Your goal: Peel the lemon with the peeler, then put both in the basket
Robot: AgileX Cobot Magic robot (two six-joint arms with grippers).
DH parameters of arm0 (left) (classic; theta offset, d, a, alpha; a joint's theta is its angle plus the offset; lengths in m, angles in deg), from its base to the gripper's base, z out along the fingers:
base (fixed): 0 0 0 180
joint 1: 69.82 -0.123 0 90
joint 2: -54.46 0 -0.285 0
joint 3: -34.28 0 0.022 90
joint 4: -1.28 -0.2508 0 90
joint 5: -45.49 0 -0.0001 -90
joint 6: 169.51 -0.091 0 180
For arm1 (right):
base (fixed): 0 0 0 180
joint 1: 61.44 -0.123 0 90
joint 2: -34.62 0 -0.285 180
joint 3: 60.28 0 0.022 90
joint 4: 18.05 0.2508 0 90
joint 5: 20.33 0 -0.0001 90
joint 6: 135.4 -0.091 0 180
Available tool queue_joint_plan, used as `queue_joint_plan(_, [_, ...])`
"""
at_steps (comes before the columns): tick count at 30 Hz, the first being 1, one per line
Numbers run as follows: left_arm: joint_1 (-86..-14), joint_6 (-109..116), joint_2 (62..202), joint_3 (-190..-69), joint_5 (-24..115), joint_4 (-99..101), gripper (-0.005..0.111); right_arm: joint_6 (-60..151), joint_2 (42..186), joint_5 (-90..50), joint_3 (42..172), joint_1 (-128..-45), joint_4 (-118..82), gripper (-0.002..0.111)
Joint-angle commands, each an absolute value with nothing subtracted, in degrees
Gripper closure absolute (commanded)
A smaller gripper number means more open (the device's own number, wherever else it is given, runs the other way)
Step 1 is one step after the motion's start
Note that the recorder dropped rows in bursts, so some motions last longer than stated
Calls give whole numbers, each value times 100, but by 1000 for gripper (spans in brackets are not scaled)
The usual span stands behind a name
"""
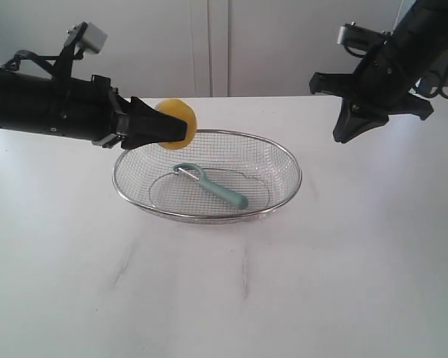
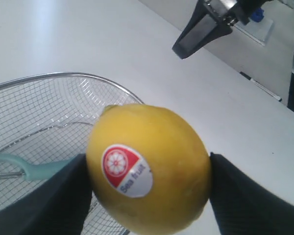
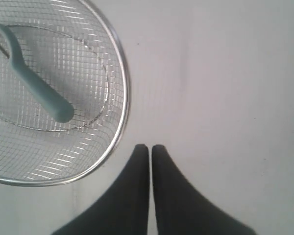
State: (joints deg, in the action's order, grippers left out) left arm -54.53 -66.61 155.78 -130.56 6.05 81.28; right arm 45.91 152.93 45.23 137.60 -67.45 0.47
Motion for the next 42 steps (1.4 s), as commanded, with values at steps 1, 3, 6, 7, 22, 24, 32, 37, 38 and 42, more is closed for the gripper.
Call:
queue_joint_plan(1, [-5439,-5745,15553,-13284,813,7231,107,4574,15224,4574,13785,-6655,-313,106])
queue_joint_plan(3, [-5439,-5077,15553,-13451,839,6539,107,4574,15224,4574,13785,-6655,-352,106])
queue_joint_plan(6, [-5439,-4200,15553,-13722,839,5412,107,4574,15224,4549,13785,-6655,-353,106])
queue_joint_plan(7, [-5439,-3925,15553,-13807,839,5091,107,4574,15224,4525,13785,-6655,-353,106])
queue_joint_plan(22, [-4302,207,15596,-14882,670,2,107,4574,15224,4491,13785,-6655,-353,106])
queue_joint_plan(24, [-4170,631,15791,-15156,324,-468,107,4574,15224,4491,13785,-6655,-353,106])
queue_joint_plan(32, [-4172,724,16782,-16195,-187,-152,107,4574,15224,4479,13785,-6655,-341,106])
queue_joint_plan(37, [-4172,724,17310,-16531,-80,287,107,4574,15224,4479,13785,-6655,-341,106])
queue_joint_plan(38, [-4172,698,17377,-16531,42,335,107,4574,15224,4479,13785,-6655,-341,106])
queue_joint_plan(42, [-4172,660,17731,-16531,292,591,107,4574,15224,4479,13785,-6655,-341,106])
